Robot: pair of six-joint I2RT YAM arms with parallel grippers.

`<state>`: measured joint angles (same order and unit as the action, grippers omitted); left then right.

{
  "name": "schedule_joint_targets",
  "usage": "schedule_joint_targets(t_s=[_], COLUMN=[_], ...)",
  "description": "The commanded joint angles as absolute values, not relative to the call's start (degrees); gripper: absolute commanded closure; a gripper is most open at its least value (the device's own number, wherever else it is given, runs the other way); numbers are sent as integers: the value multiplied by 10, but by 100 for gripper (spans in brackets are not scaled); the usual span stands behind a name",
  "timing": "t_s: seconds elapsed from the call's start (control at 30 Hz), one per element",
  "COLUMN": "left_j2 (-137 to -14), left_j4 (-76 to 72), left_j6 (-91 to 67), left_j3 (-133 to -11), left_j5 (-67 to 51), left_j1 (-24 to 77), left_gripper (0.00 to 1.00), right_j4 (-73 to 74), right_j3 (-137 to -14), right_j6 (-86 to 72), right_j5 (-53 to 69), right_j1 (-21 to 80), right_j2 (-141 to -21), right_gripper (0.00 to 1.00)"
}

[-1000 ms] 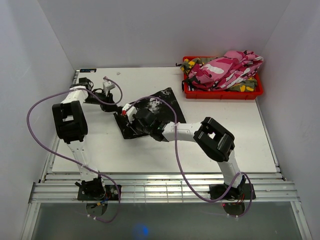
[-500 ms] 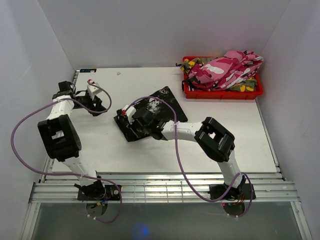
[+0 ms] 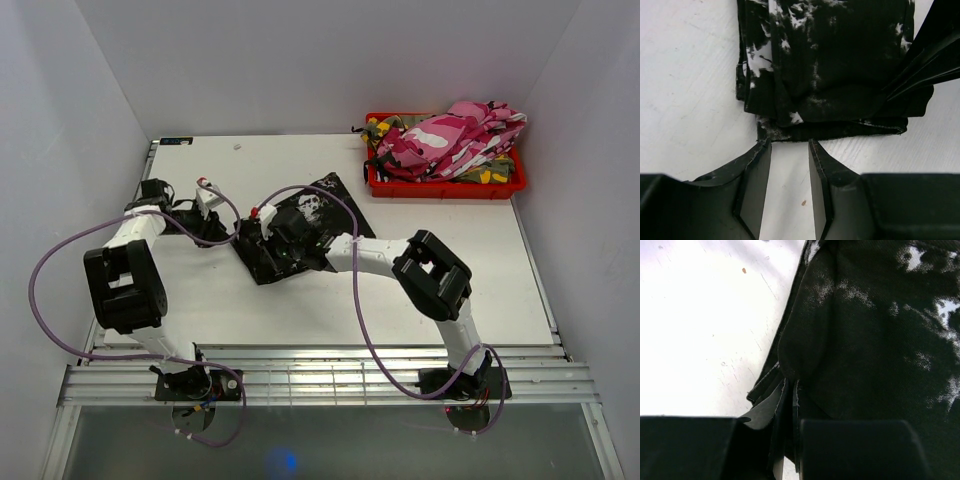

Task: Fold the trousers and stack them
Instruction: Fold the trousers

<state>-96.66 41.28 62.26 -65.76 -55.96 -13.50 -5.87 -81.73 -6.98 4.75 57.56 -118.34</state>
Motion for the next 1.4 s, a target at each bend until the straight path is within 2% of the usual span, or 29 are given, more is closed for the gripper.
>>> schedule_joint_targets(t_s=[0.0,0.17,0.3,0.43,0.6,0.8,1.0,1.2,1.37], left_j2=[-934,-947,-964,-986,-1019,-1030,-1019,-1040,-1056], left_j4=[397,364,329,278,254,223,132,181,254], left_j6=[608,573,544,496,464,465,522,695,822], left_j3=[-644,-632,-631,-635,-649,-644,-647,-721,-767], left_j5=[-558,-544,-526,-516,-497,-452,-417,-551,-596], left_j1=[-119,-101,-87,-81,-73,-71,-82,-125,-132], left_gripper=[54,53,42,43,54,77,100,100,100], right_j4=[-43,-43,-44,-50,-61,-69,-73,-66,-64], right_j3=[-845,-847,-846,-841,-835,-815,-781,-750,-735], right_j6=[-104,-120,-124,-132,-140,-145,-147,-143,-136], right_j5=[73,90,102,119,139,147,165,171,173], right_j1=[571,563,560,556,555,547,538,538,538], right_j2=[-1171,-1168,-1164,-1163,-1162,-1147,-1130,-1116,-1112], right_gripper=[92,92,92,92,92,92,92,92,92])
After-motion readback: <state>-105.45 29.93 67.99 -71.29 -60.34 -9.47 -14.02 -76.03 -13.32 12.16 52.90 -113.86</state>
